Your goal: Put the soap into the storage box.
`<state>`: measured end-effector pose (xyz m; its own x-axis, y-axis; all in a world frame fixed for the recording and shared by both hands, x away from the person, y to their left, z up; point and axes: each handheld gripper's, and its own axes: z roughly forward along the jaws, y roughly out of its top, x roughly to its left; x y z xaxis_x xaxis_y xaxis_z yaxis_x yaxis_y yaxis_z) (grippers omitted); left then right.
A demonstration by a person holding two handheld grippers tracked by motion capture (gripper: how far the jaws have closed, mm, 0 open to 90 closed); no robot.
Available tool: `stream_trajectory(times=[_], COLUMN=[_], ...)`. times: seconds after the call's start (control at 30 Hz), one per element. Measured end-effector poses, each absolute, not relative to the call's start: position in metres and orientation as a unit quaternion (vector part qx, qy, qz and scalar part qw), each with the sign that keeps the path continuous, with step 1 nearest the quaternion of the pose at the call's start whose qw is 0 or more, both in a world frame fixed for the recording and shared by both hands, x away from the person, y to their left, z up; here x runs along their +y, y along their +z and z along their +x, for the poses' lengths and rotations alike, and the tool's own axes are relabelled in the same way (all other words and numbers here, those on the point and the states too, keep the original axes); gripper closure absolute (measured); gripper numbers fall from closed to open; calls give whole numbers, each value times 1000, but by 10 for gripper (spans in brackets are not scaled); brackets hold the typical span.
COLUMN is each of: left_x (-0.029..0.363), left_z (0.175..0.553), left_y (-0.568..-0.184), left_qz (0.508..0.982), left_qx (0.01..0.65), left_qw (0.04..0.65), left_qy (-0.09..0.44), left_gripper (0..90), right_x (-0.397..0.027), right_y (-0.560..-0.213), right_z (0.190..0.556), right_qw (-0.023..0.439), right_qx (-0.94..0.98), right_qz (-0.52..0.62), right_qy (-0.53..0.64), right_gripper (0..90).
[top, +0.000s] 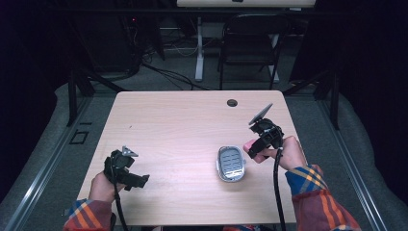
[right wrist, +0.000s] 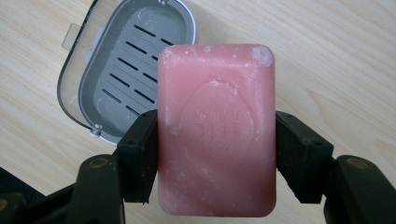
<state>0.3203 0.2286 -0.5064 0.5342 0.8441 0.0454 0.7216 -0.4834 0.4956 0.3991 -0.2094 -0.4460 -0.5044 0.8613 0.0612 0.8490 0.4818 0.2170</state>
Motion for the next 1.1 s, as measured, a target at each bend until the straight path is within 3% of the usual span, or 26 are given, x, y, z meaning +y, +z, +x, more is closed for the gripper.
stream_trajectory(times=[1.1], left_x=[226], left_z=[322], left_y=[-506], left_qz=[854], left_qx=[455], left_qw=[211], left_qy=[139], left_gripper=[2], right_x=[-179], right_y=[-442], right_z=[398], right_qw=[19], right_qx=[877], right_qz=[469], right_qy=[105], right_gripper=[371])
